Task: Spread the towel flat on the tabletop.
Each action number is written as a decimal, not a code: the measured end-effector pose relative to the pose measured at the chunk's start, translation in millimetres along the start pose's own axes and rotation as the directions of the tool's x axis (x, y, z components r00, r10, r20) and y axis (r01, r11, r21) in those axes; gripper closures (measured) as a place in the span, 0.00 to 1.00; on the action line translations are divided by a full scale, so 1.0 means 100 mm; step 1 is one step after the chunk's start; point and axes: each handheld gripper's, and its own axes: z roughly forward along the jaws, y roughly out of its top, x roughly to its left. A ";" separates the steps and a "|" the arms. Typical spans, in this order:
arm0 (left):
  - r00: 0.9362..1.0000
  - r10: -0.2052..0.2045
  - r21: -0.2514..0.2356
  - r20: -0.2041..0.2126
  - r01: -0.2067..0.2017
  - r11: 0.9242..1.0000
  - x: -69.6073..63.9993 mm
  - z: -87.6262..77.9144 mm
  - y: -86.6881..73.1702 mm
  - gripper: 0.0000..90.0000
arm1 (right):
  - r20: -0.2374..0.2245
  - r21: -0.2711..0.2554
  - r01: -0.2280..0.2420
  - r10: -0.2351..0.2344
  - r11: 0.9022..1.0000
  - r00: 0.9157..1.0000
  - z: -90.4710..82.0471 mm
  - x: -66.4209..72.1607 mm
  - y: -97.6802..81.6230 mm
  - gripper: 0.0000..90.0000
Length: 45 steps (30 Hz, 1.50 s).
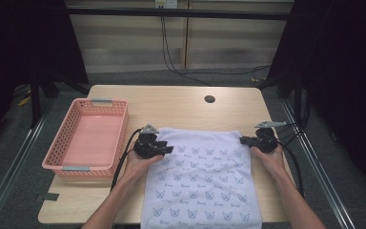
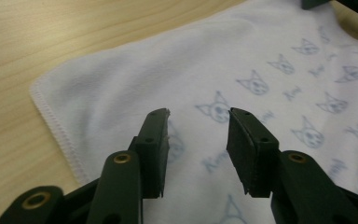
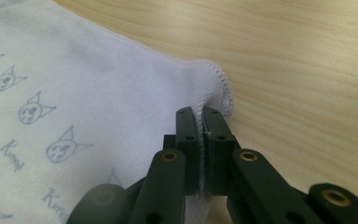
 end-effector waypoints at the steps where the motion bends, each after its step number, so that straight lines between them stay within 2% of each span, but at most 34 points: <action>1: 1.000 -0.011 -0.007 -0.012 0.011 1.000 0.03 0.03 0.01 0.62 | -0.003 -0.004 -0.006 0.006 1.000 1.000 -0.01 0.00 -0.02 0.96; 3: 1.000 -0.027 -0.019 -0.014 0.026 0.999 0.09 0.05 0.04 0.62 | -0.007 0.003 -0.005 0.005 1.000 1.000 -0.01 0.00 -0.05 0.96; 4: 1.000 -0.001 -0.009 -0.028 0.001 1.000 0.10 0.06 0.06 0.61 | -0.010 -0.003 -0.006 0.006 1.000 1.000 -0.02 0.00 -0.05 0.96; 6: 0.999 0.015 0.012 -0.049 -0.014 1.000 0.15 0.09 0.10 0.59 | -0.017 -0.007 -0.011 0.011 1.000 1.000 -0.02 -0.01 -0.05 0.96; 9: 0.996 -0.046 -0.020 -0.072 0.044 0.999 0.26 0.10 0.11 0.55 | -0.019 -0.008 -0.024 0.024 1.000 1.000 -0.02 -0.02 -0.05 0.96; 10: 0.996 -0.061 -0.024 -0.068 0.060 0.998 0.29 0.12 0.10 0.51 | -0.020 -0.006 -0.018 0.018 1.000 1.000 -0.01 -0.01 -0.05 0.96; 11: 0.996 -0.050 -0.003 -0.072 0.050 0.999 0.31 0.13 0.09 0.48 | -0.021 -0.005 -0.016 0.015 1.000 1.000 0.00 -0.01 -0.05 0.96; 12: 0.995 -0.048 0.007 -0.093 0.049 0.999 0.33 0.14 0.07 0.48 | -0.024 -0.008 -0.018 0.018 1.000 1.000 0.01 -0.01 -0.05 0.96; 14: 0.992 -0.072 -0.009 -0.101 0.072 0.997 0.41 0.12 0.05 0.47 | -0.027 -0.007 -0.019 0.019 1.000 0.999 0.01 0.00 -0.05 0.96; 16: 0.989 -0.087 -0.022 -0.119 0.085 0.996 0.42 0.12 0.06 0.45 | -0.033 -0.009 -0.019 0.018 1.000 0.999 0.02 0.01 -0.05 0.96; 18: 0.987 -0.065 0.000 -0.146 0.066 0.998 0.43 0.14 0.06 0.45 | -0.033 -0.009 -0.020 0.020 1.000 0.999 0.02 0.01 -0.05 0.96; 20: 0.987 -0.054 -0.011 -0.149 0.053 0.999 0.44 0.16 0.06 0.45 | -0.032 -0.011 -0.021 0.020 1.000 0.999 0.02 0.00 -0.05 0.96; 21: 0.988 -0.042 -0.004 -0.149 0.042 0.999 0.45 0.17 0.07 0.47 | -0.034 -0.013 -0.018 0.018 1.000 0.999 0.02 0.01 -0.05 0.96; 22: 0.989 -0.047 0.000 -0.141 0.047 0.999 0.44 0.18 0.08 0.51 | -0.036 -0.013 -0.017 0.017 1.000 0.999 0.02 0.01 -0.05 0.96; 24: 0.994 -0.032 0.001 -0.108 0.032 0.999 0.42 0.20 0.09 0.59 | -0.037 -0.010 -0.018 0.018 1.000 0.999 0.03 0.01 -0.05 0.96; 25: 0.994 -0.017 0.014 -0.108 0.019 1.000 0.41 0.21 0.09 0.70 | -0.040 -0.013 -0.020 0.020 1.000 0.999 0.03 0.01 -0.05 0.96; 26: 0.996 -0.021 0.015 -0.086 0.023 1.000 0.39 0.22 0.10 0.76 | -0.045 -0.016 -0.019 0.018 1.000 0.999 0.03 0.01 -0.04 0.96; 28: 0.997 -0.019 0.023 -0.073 0.021 1.000 0.37 0.23 0.10 0.90 | -0.049 -0.020 -0.029 0.028 0.999 0.998 0.01 0.02 -0.03 0.96; 29: 0.997 -0.021 0.015 -0.069 0.023 1.000 0.37 0.20 0.11 0.93 | -0.055 -0.025 -0.025 0.024 0.999 0.998 0.00 0.02 -0.03 0.96; 30: 0.998 -0.045 -0.012 -0.047 0.044 0.999 0.37 0.18 0.11 0.94 | -0.056 -0.030 -0.024 0.022 0.999 0.998 -0.02 0.01 -0.02 0.96; 31: 0.998 -0.054 -0.030 -0.008 0.054 0.998 0.37 0.14 0.13 0.95 | -0.057 -0.041 -0.030 0.027 0.999 0.998 -0.04 0.00 -0.01 0.96; 32: 0.999 -0.037 -0.042 -0.017 0.036 0.998 0.34 0.10 0.16 0.95 | -0.061 -0.056 -0.041 0.038 0.998 0.997 -0.07 -0.01 0.00 0.96; 34: 1.000 -0.019 -0.054 -0.004 0.019 0.998 0.31 0.03 0.21 0.95 | -0.074 -0.090 -0.062 0.055 0.994 0.996 -0.15 -0.04 0.06 0.96; 36: 1.000 -0.020 -0.093 0.008 0.021 0.995 0.27 -0.06 0.29 0.95 | -0.080 -0.113 -0.066 0.057 0.991 0.995 -0.20 -0.04 0.10 0.96; 38: 1.000 0.006 -0.112 0.009 -0.005 0.994 0.22 -0.19 0.40 0.95 | -0.090 -0.137 -0.059 0.047 0.989 0.995 -0.26 -0.01 0.18 0.96; 41: 0.999 0.021 -0.172 0.026 -0.016 0.985 0.16 -0.40 0.55 0.95 | -0.092 -0.165 -0.039 0.024 0.986 0.995 -0.36 0.03 0.32 0.96; 42: 0.999 0.038 -0.179 0.016 -0.034 0.983 0.14 -0.46 0.59 0.95 | -0.095 -0.184 -0.037 0.020 0.982 0.995 -0.41 0.03 0.38 0.96; 44: 0.999 0.043 -0.210 0.008 -0.040 0.977 0.15 -0.60 0.67 0.95 | -0.099 -0.211 -0.034 0.013 0.977 0.995 -0.48 0.04 0.47 0.96; 45: 0.999 0.043 -0.210 0.008 -0.040 0.977 0.15 -0.60 0.67 0.96 | -0.099 -0.211 -0.034 0.013 0.977 0.995 -0.48 0.04 0.47 0.96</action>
